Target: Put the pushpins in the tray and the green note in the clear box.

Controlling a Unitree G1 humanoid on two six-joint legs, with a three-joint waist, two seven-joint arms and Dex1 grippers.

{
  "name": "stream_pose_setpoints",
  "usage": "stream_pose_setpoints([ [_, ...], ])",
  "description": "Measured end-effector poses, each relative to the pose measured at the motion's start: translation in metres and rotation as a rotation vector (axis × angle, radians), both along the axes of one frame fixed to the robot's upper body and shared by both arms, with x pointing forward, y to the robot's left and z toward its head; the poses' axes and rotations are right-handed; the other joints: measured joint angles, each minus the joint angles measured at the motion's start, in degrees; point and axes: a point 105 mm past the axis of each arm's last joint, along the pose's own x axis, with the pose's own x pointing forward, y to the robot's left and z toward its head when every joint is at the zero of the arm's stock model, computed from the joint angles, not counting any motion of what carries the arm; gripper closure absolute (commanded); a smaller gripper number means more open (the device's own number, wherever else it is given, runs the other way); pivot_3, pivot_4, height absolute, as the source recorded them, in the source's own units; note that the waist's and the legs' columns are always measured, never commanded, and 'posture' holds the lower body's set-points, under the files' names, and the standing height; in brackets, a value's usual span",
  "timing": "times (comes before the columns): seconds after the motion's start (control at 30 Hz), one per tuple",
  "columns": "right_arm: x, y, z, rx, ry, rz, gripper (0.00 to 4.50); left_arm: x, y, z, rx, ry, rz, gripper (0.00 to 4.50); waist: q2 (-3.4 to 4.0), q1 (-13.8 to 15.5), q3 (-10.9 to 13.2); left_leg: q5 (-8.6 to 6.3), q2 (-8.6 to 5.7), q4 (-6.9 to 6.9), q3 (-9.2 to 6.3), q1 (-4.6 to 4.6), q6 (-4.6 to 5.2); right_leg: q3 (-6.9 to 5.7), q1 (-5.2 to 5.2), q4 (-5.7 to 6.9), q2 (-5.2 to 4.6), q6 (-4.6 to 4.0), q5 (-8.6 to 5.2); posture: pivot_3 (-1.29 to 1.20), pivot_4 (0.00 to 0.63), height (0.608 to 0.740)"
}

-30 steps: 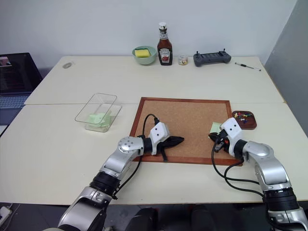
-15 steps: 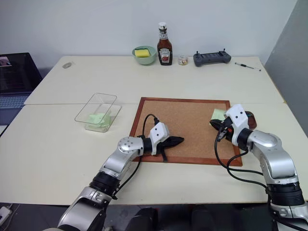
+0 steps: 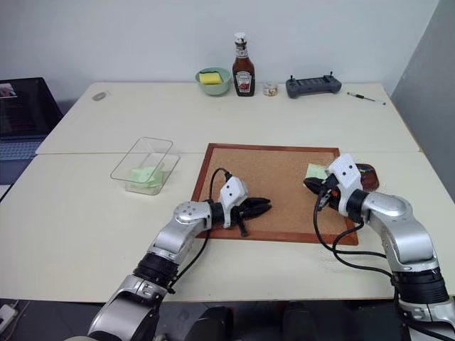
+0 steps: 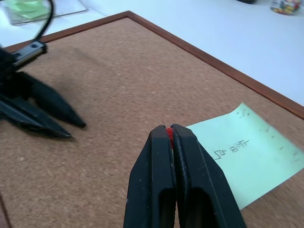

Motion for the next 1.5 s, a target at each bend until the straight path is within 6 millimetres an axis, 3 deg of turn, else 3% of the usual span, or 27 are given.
stream_pose_setpoints([
  [0.4, -0.013, 0.023, -0.002, -0.184, -0.115, 0.187, 4.50, 0.009, 0.005, 0.023, -0.181, 0.211, 0.076, 0.79, -0.14, -0.1, 0.1, 0.00, 0.00, 0.03, -0.05, -0.13, -0.01, -0.05, -0.09, 0.00, 0.01, 0.00, 0.00, 0.00, 0.150, 0.740],
  [0.8, -0.021, 0.053, 0.004, -0.381, -0.331, 0.399, 4.50, -0.010, -0.008, 0.050, -0.372, 0.469, -0.035, 0.79, -0.29, -0.1, 0.2, 0.02, 0.01, 0.04, -0.08, -0.13, -0.04, -0.07, -0.09, -0.01, 0.01, 0.00, 0.00, 0.00, 0.150, 0.740],
  [1.07, -0.019, 0.058, 0.008, -0.419, -0.382, 0.425, 4.50, -0.002, -0.012, 0.064, -0.516, 0.551, 0.007, 0.79, -0.44, 0.0, 0.3, 0.04, 0.01, 0.06, -0.08, -0.13, -0.08, -0.06, -0.09, -0.01, 0.00, 0.00, 0.00, 0.00, 0.150, 0.740],
  [1.5, -0.019, 0.064, 0.011, -0.407, -0.410, 0.440, 4.50, -0.003, -0.020, 0.063, -0.545, 0.637, 0.002, 0.79, -0.45, 0.2, 0.3, 0.08, 0.00, 0.06, -0.07, -0.13, -0.15, -0.06, -0.09, -0.02, -0.01, 0.00, 0.00, 0.00, 0.150, 0.740],
])
